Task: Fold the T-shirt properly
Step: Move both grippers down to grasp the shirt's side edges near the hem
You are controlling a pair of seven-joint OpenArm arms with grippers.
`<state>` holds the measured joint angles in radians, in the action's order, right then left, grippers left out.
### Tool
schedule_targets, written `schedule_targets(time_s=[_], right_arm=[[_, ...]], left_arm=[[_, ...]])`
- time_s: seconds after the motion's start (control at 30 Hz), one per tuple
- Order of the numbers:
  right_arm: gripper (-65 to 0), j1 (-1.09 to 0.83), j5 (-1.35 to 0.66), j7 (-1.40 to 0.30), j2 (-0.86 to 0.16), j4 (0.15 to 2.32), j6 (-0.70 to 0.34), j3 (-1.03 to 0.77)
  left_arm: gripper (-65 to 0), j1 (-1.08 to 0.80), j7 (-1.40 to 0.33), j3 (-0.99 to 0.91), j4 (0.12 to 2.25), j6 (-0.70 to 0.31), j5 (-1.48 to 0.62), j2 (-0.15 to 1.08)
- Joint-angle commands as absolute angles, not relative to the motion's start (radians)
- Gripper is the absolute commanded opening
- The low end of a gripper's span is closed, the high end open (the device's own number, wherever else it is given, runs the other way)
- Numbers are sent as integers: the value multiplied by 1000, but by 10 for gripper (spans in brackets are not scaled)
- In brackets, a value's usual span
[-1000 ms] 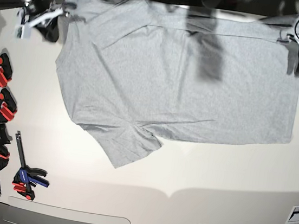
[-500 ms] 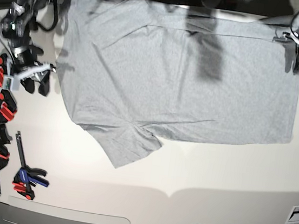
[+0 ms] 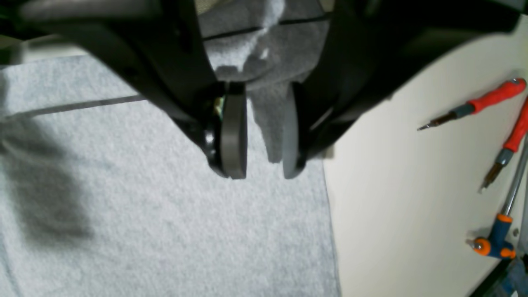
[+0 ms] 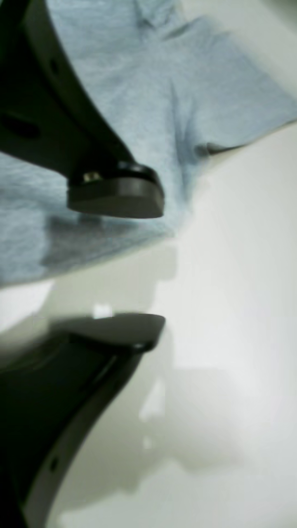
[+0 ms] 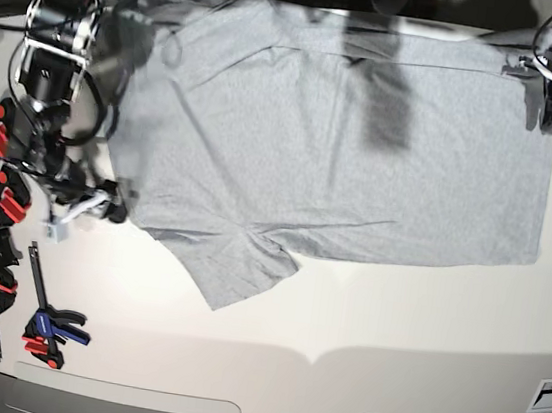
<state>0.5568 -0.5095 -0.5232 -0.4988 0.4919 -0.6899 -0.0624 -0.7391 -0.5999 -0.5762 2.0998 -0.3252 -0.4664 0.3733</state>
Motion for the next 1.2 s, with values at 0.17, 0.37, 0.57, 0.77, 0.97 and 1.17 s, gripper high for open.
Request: schedule_targets(time_s=[0.17,0.37,0.57,0.77,0.97,1.17], right_arm=[[-303,605,-508,-543,-439,464,-698,9],[-366,601,-507,-551,-380,464,-698,9],[-650,600,-496,-550,-385,464,-698,6],[-650,601,-497,-534,-384,464,-698,6],[-650,600,-492,-543,-382,464,-698,6],[-650,598,-470,-541,-379,464,-698,6]], left_arm=[[-514,-745,-575,-585,2113,-325,-472,382],[-514,-745,-575,-585,2113,-324,-471,383],[-514,-691,-574,-585,2072,-311,-472,383],[-514,-412,-575,-585,1705,-311,-550,455],[-382,-23,-637,-585,1195,-341,-706,620],[-340,266,-690,-579,785,-402,-859,723]])
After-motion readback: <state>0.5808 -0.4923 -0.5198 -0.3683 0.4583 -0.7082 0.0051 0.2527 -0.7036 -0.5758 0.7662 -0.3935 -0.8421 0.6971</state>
